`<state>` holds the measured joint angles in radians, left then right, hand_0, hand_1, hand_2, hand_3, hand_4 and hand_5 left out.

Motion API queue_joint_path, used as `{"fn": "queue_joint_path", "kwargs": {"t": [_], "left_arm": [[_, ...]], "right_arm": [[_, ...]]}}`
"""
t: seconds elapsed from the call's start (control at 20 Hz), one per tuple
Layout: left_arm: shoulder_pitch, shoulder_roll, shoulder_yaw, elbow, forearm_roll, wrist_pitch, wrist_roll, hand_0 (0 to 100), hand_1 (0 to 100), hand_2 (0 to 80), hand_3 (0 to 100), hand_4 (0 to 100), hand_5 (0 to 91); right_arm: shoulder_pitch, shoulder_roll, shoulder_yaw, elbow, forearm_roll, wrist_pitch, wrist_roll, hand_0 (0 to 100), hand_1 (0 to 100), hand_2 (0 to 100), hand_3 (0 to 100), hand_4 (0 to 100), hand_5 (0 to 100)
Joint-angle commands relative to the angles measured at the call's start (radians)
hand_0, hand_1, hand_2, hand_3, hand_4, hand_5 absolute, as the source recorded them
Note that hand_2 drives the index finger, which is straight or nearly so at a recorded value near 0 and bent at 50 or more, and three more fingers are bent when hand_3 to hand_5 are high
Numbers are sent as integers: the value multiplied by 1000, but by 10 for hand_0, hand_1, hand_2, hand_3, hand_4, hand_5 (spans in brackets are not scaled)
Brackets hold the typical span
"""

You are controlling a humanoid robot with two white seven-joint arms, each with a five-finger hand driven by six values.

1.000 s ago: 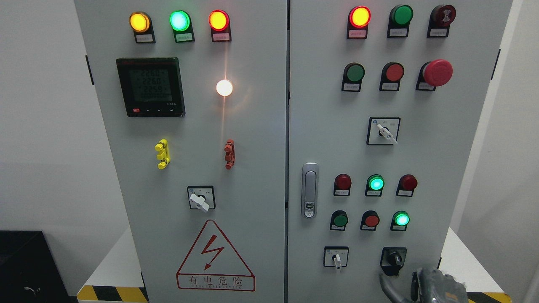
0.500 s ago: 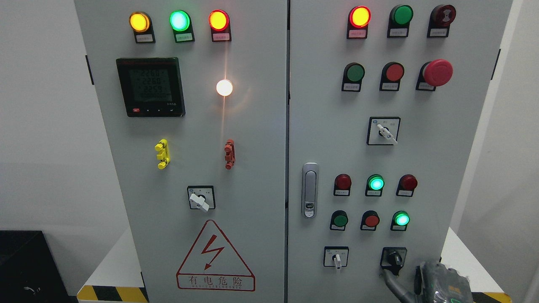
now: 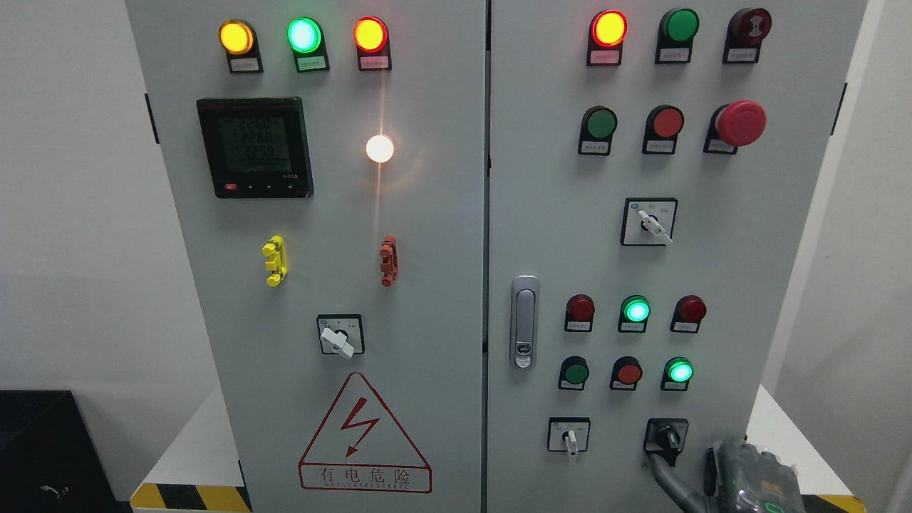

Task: Flip black knob to close circuit
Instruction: 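Grip the black knob with the right hand and twist it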

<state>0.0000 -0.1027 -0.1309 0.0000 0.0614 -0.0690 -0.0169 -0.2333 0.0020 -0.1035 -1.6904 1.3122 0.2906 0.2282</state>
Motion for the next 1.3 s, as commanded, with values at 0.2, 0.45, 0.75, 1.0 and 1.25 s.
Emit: {"fn": "queue_joint_path", "kwargs": {"t": [0.2, 0.45, 0.75, 1.0, 1.25], "left_arm": [[21, 0, 0, -23, 0, 0, 0, 120, 556, 0, 0, 0, 0], [21, 0, 0, -23, 0, 0, 0, 120, 556, 0, 0, 0, 0], [21, 0, 0, -23, 0, 0, 0, 120, 556, 0, 0, 0, 0], [21, 0, -1, -23, 0, 0, 0, 120, 556, 0, 0, 0, 0], [21, 0, -1, -23, 0, 0, 0, 120, 556, 0, 0, 0, 0]], "right_arm": [[-1, -10, -42, 6, 1, -1, 0, 0, 0, 850, 1000, 882, 917], [-1, -10, -54, 6, -1, -2, 0, 0, 0, 850, 1000, 881, 916], [-6, -16, -56, 6, -1, -2, 2, 0, 0, 848, 1000, 880, 915], [-14, -16, -58, 5, -2, -2, 3, 0, 0, 847, 1000, 880, 914], [-20, -16, -65, 5, -2, -2, 5, 0, 0, 848, 1000, 879, 913]]}}
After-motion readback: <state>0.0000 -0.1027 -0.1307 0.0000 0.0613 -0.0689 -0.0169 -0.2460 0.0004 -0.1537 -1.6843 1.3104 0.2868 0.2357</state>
